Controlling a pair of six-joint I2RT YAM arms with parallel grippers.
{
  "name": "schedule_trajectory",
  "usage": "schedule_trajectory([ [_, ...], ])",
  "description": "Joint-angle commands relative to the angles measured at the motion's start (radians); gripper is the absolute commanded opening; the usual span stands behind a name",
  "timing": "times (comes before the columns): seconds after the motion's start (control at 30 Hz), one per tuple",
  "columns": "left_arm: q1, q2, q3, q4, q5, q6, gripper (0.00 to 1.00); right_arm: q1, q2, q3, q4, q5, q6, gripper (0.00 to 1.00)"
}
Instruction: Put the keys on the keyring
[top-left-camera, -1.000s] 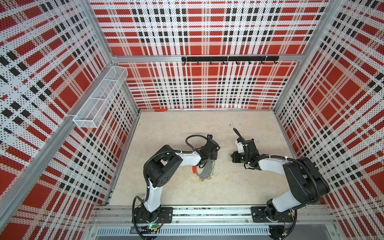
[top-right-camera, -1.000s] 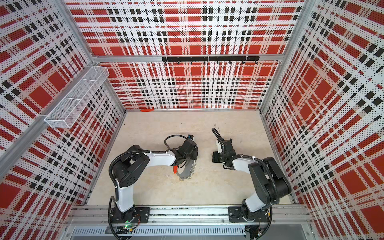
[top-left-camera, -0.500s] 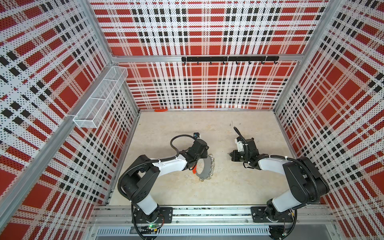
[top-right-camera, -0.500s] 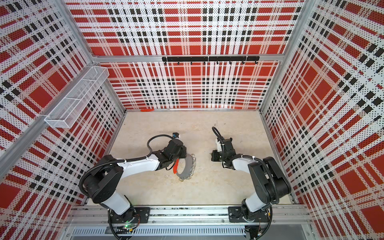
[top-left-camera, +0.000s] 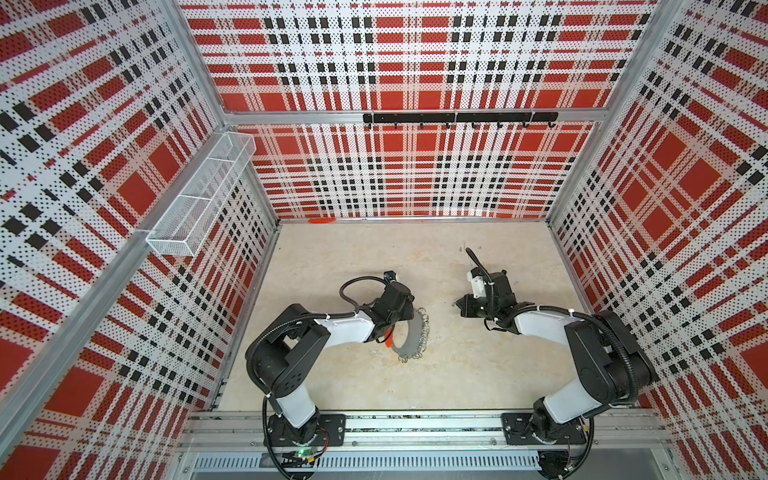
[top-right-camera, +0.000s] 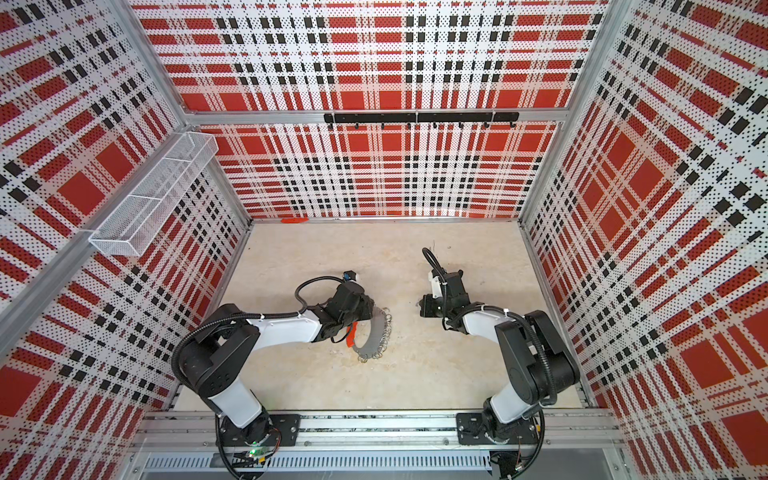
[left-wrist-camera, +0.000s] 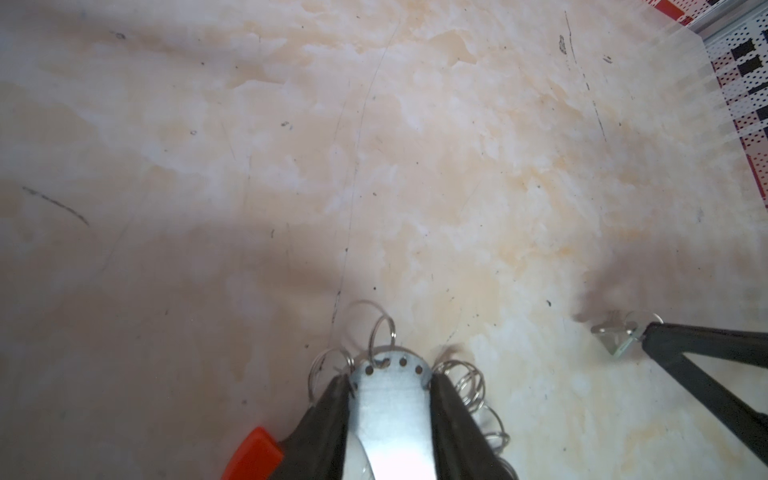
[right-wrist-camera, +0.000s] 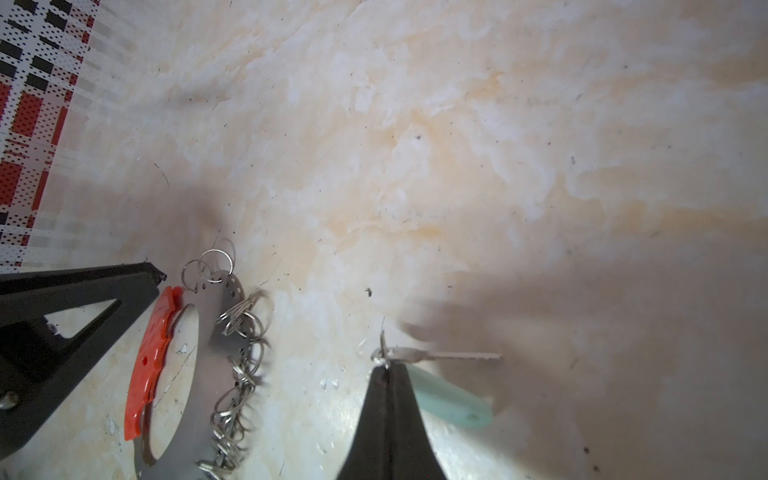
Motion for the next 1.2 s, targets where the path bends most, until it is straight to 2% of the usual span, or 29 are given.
schedule_trajectory([
  [0.0, 0.011, 0.036, 0.044, 0.015, 0.029, 0.014, 0.38, 0.009, -0.010, -0.012, -0.005, 0.001, -0.013, 0.00],
  [0.6, 0.017, 0.101, 0.078, -0.002, 0.028, 0.029, 0.41, 0.009, 0.000, 0.001, -0.007, -0.002, -0.027, 0.00],
  [0.93, 0.017, 0.137, 0.096, 0.009, 0.047, 0.040, 0.38, 0.009, 0.003, 0.004, -0.007, -0.004, -0.028, 0.00],
  [1.03, 0.017, 0.136, 0.089, 0.013, 0.048, 0.047, 0.33, 0.009, 0.005, 0.004, -0.007, -0.004, -0.029, 0.00],
  [1.17, 0.013, 0.124, 0.076, 0.030, 0.048, 0.068, 0.14, 0.009, 0.006, 0.004, -0.006, -0.004, -0.030, 0.00],
])
